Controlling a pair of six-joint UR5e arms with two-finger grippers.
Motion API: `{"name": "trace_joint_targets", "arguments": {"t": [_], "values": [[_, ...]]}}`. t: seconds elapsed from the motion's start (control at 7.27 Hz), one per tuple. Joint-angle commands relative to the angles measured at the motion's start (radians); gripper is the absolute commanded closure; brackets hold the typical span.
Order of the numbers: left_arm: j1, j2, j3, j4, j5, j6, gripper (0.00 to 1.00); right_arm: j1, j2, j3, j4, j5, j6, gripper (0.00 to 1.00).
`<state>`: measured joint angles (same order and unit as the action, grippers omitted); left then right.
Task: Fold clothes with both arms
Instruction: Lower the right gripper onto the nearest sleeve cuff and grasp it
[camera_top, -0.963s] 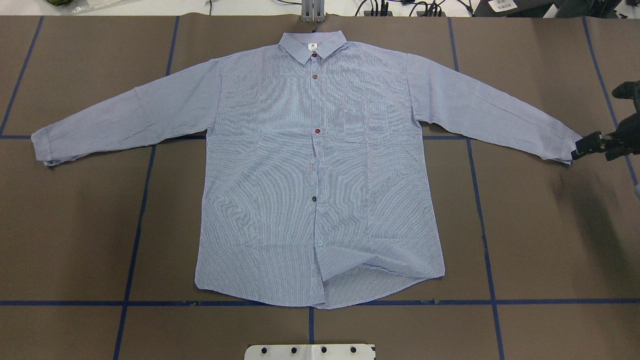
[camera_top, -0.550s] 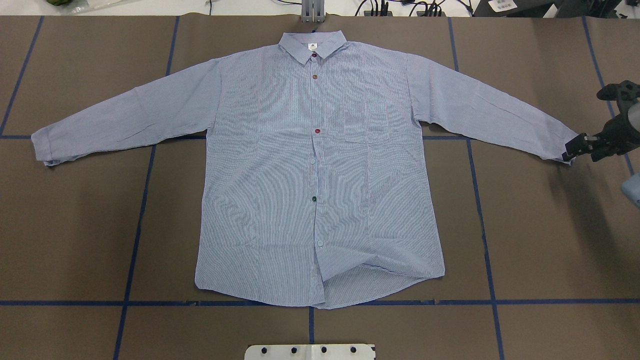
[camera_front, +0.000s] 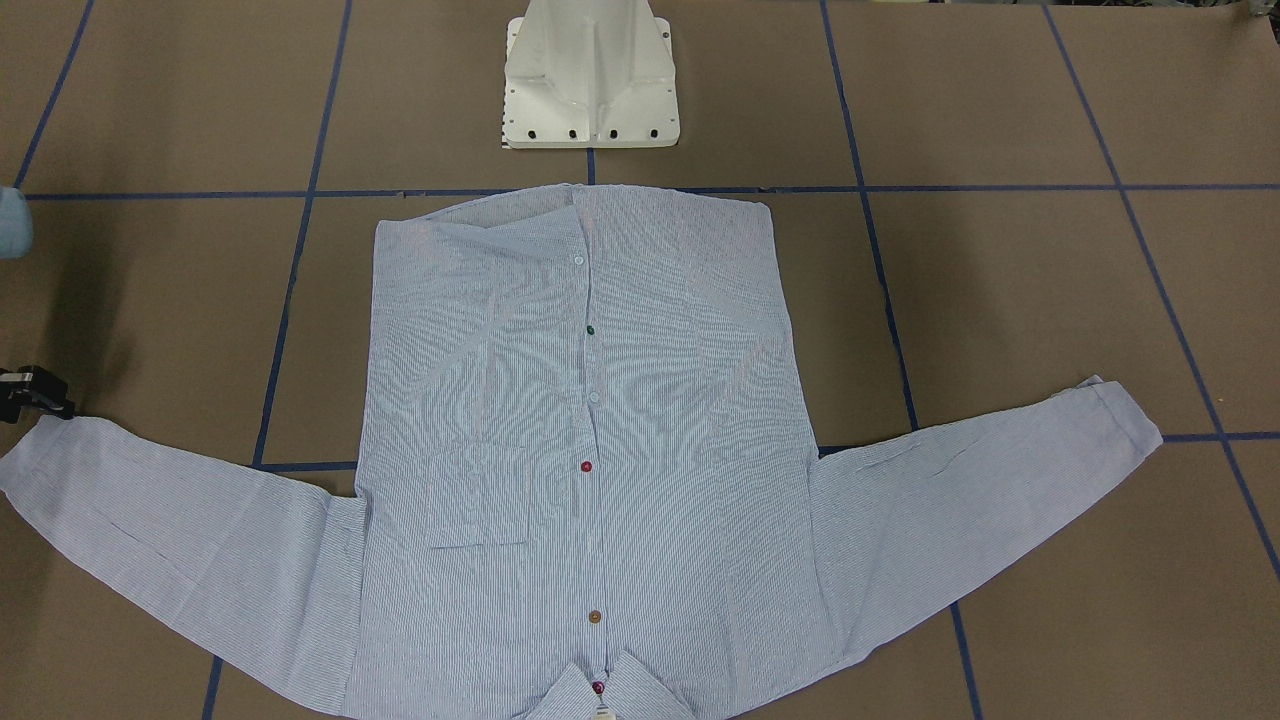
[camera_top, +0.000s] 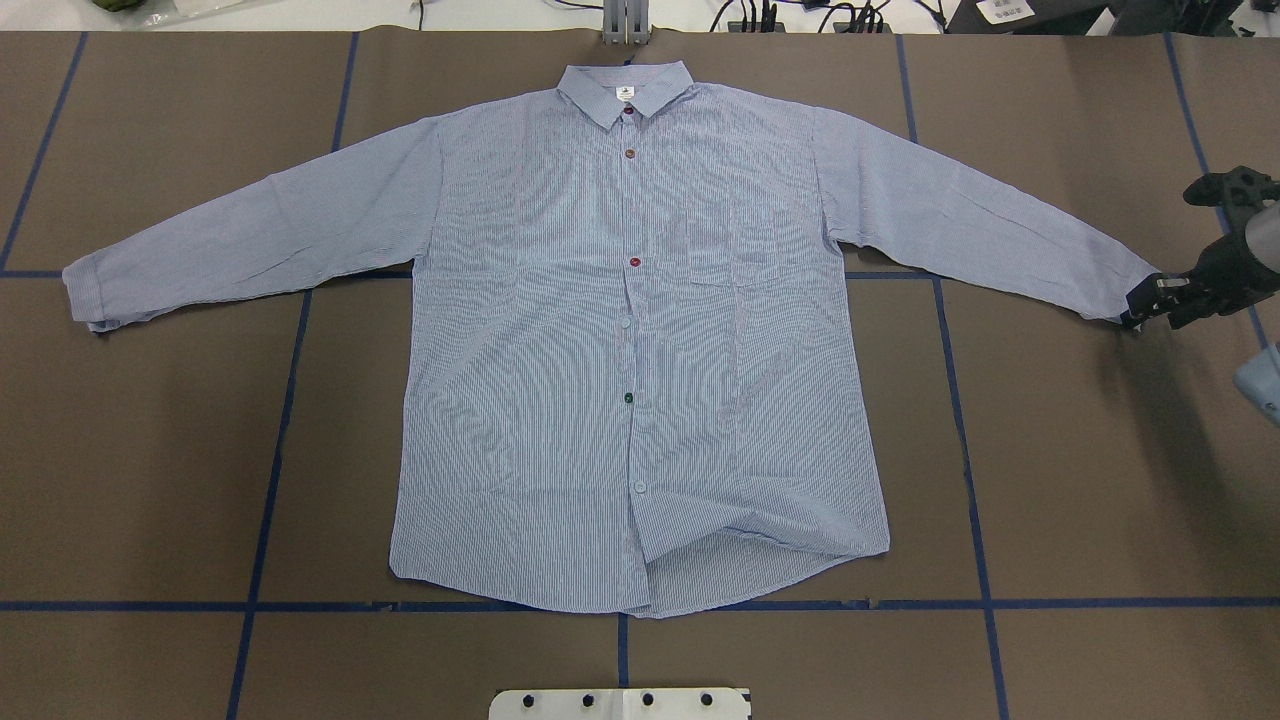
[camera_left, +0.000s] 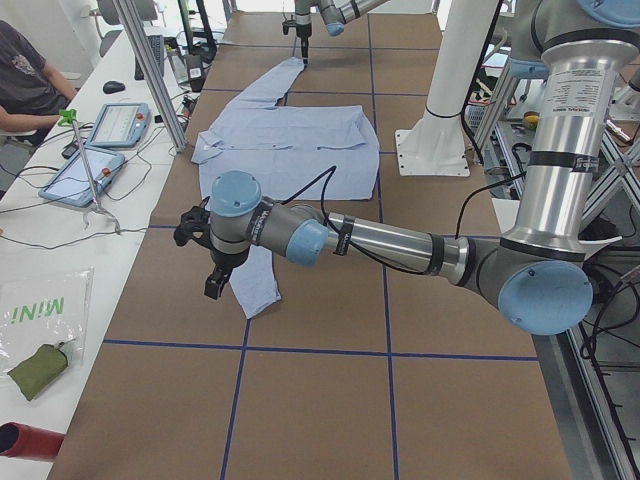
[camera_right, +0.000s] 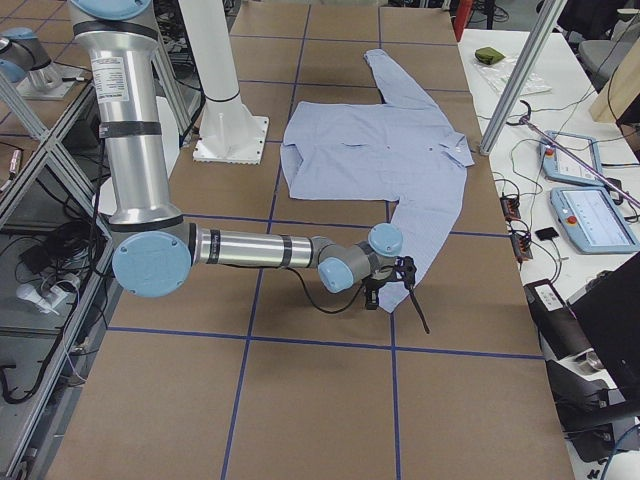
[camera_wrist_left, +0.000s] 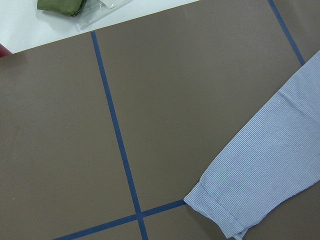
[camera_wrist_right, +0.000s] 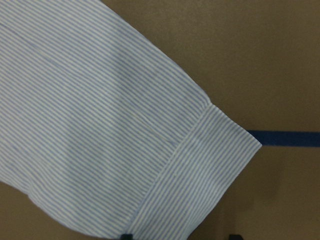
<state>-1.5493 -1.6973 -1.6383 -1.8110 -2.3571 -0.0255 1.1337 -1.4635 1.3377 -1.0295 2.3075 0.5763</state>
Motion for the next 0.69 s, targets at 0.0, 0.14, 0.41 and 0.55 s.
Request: {"name": "trace_joint_targets", "arguments": {"t": [0.0,0.14,0.41,0.55], "values": [[0.000,-0.004,0.003,0.001,-0.001,-0.001,0.00,-0.003,0.002,0.000,-0.006,0.001,-0.003,0.45],[0.000,-0.004,0.002,-0.001,-0.001,-0.001,0.00,-0.003,0.006,-0.003,-0.007,0.001,-0.004,0.44],[0.000,-0.010,0.002,0.001,-0.001,-0.001,0.00,-0.006,0.011,-0.012,-0.007,0.003,-0.004,0.44],[0.000,-0.012,0.002,0.001,0.001,-0.001,0.00,-0.006,0.009,-0.014,-0.009,0.003,-0.004,0.44]]}}
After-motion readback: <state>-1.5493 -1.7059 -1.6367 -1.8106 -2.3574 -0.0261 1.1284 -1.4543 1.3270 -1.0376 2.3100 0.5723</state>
